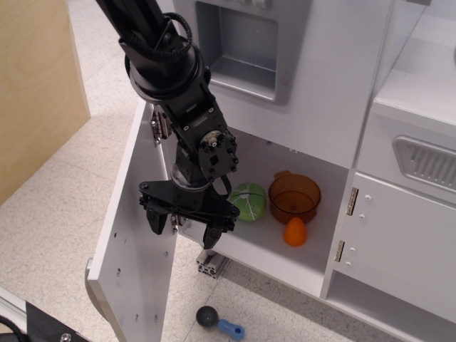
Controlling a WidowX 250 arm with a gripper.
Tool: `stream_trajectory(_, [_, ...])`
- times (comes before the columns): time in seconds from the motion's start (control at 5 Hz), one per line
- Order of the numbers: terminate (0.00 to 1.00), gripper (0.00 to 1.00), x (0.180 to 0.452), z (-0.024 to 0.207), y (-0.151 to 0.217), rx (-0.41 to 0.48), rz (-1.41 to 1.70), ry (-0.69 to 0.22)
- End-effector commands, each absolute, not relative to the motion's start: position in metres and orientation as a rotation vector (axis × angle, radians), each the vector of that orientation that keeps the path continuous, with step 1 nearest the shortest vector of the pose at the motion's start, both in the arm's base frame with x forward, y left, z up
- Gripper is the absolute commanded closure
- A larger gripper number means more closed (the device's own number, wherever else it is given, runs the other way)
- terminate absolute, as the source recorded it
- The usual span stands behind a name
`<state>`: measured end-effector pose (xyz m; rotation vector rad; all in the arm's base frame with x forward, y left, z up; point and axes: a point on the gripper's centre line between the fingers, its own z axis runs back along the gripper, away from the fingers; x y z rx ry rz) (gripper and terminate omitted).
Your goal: Close low fridge
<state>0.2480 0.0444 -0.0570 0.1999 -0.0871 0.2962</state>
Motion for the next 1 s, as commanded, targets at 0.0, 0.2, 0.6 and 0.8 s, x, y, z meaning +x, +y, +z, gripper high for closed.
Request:
stream_trajectory(0.0, [0.00, 0.00, 0.248, -0.057, 0.044, 0.200, 0.296, -0.087])
stream_trajectory(0.2, [0.00, 0.00, 0.250, -0.023, 0.043, 0.169, 0.301, -0.112])
stream_trajectory(0.6, [0.00, 0.00, 0.249, 0.024, 0.060, 0.127, 0.331, -0.105])
stream_trajectory(0.8, [0.00, 0.00, 0.241, 0.041, 0.077, 0.115, 0.338, -0.113])
